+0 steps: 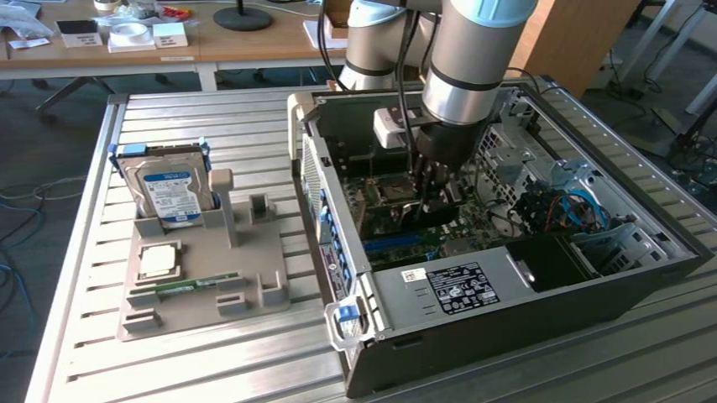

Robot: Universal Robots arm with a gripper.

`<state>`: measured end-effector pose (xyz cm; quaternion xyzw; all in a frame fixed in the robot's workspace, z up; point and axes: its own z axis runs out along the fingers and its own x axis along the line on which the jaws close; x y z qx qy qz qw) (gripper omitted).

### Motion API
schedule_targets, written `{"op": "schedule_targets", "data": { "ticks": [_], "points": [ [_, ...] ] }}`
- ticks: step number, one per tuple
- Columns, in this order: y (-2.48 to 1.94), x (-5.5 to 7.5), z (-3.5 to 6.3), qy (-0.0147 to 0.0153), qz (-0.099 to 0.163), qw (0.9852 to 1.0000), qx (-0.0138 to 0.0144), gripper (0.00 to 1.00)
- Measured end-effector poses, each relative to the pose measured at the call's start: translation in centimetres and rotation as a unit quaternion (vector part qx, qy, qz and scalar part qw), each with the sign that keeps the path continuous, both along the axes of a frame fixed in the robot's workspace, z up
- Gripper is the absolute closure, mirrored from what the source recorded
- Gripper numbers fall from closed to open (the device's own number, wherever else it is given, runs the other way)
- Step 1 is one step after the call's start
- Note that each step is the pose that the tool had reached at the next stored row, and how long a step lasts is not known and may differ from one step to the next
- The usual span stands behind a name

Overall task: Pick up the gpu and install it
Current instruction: 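Insert the gpu into the slot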

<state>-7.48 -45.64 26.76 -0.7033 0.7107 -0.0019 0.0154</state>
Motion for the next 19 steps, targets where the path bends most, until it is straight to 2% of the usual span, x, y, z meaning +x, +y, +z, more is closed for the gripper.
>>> {"op": "schedule_targets", "data": {
  "ticks": [19],
  "points": [
    [-0.05,-0.20,0.00,0.0000,0.000,1.0000,0.0000,0.73]
  ]
}}
